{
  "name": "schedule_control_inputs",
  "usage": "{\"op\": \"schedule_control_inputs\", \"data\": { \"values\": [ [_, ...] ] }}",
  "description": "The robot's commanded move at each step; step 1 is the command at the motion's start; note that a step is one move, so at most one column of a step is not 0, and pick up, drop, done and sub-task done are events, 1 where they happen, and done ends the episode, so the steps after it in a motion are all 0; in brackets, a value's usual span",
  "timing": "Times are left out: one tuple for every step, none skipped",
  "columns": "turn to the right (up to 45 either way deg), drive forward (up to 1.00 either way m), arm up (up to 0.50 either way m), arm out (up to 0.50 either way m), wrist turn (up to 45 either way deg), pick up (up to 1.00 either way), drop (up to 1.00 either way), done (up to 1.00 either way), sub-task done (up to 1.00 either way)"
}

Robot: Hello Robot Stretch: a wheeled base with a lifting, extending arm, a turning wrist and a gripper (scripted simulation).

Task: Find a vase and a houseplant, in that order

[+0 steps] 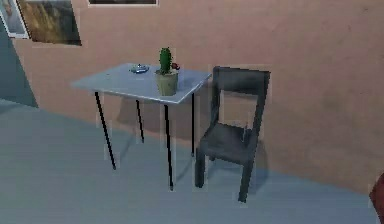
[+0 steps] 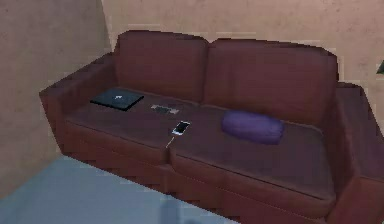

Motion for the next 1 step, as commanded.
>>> {"op": "schedule_control_inputs", "data": {
  "values": [
    [0.0, 0.7, 0.0, 0.0, 0.0, 0.0, 0.0, 0.0, 0.0]
  ]
}}
